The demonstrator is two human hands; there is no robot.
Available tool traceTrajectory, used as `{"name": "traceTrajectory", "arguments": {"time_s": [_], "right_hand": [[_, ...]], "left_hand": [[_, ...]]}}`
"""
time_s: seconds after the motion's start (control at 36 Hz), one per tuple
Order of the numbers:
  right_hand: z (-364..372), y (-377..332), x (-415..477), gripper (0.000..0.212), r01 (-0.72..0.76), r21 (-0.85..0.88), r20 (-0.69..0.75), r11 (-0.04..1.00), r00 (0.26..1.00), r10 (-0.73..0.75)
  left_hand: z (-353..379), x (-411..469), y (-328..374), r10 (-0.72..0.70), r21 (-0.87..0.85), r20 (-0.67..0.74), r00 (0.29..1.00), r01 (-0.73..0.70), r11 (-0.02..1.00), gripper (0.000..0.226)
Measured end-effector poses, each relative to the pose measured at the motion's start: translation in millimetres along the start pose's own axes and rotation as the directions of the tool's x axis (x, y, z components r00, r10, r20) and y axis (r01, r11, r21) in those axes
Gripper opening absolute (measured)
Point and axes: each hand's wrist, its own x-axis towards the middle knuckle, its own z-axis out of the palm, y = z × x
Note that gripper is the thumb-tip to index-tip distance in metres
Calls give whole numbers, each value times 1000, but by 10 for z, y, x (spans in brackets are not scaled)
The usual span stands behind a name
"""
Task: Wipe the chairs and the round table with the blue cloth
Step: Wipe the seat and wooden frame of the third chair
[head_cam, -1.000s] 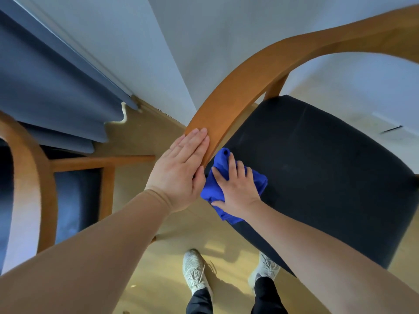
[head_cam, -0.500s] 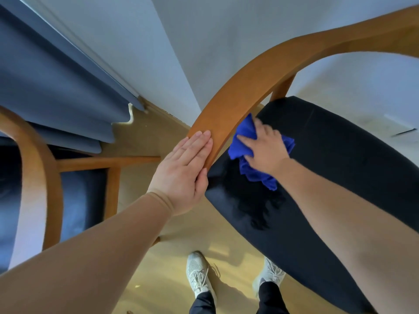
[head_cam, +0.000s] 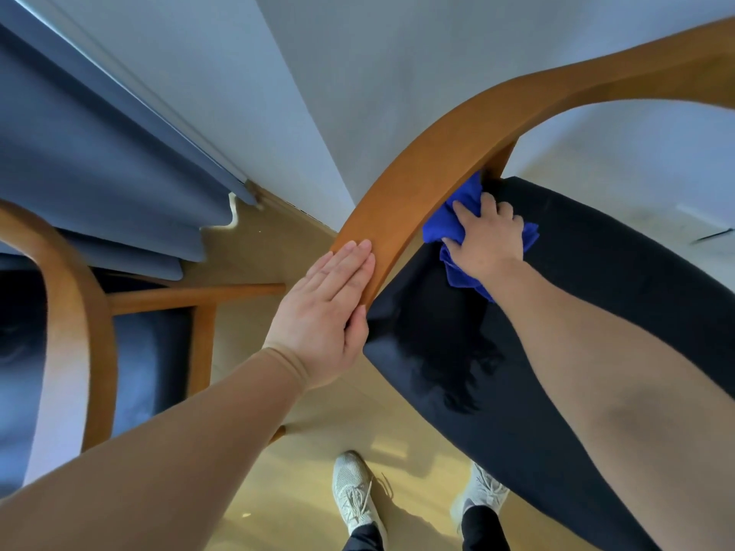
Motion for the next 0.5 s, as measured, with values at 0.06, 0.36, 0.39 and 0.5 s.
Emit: {"name": "traceTrajectory", "arguments": {"time_s": [0.06,0.36,0.39,0.5], "right_hand": [[-28,-93,-53,59,21,-2,0,1000,1000,-21],[161,-938,-1152,63,218,96,143,971,963,-230],[176,-940,-1282,66,225,102,154,969,959,-239],[292,-786,-1829,76,422,119,125,899,892,-435]], "left_hand": [[7,1,-6,2,-3,-9,1000,-2,1000,52],[-30,9,-5,-5,6,24,1000,5,1000,52],[-34,12,-6,-11,8,27,1000,11,1000,52],[-38,17,-1,-4,-1,11,1000,4,1000,52]]}}
